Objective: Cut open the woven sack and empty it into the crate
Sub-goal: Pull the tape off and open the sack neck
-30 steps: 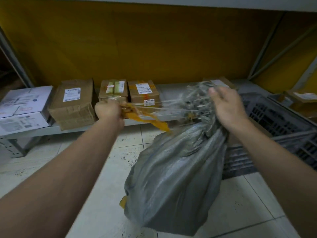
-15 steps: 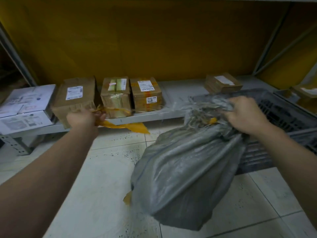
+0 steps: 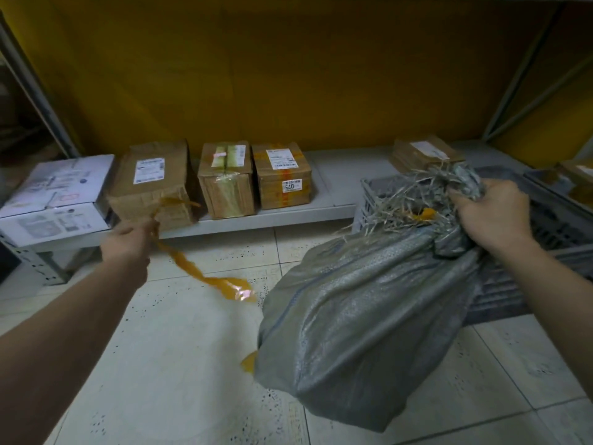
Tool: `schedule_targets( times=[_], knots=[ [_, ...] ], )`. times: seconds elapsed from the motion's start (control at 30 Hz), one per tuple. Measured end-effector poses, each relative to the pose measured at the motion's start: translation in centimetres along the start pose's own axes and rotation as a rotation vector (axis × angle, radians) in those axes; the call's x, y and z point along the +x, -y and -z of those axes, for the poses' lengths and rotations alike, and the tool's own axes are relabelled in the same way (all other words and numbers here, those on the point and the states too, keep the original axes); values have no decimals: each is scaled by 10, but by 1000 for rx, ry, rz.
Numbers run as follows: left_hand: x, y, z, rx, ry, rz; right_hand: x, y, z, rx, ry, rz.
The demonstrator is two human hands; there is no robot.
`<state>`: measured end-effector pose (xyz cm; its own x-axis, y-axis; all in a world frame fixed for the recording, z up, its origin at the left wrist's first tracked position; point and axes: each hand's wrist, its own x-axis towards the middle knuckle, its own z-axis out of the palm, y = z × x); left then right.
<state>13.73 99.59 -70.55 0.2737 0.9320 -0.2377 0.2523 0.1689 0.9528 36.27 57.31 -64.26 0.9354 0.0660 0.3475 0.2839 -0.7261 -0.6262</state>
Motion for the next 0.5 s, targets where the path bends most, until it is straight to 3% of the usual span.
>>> schedule_targets(
  times=[0.23,0.5],
  knots=[
    [-16,-3,-26,184,232,-180,-15,22,-20,13,135,114],
    [-32,-3,-41,268,212,-250,-25,52,-25,112,102,148]
  ],
)
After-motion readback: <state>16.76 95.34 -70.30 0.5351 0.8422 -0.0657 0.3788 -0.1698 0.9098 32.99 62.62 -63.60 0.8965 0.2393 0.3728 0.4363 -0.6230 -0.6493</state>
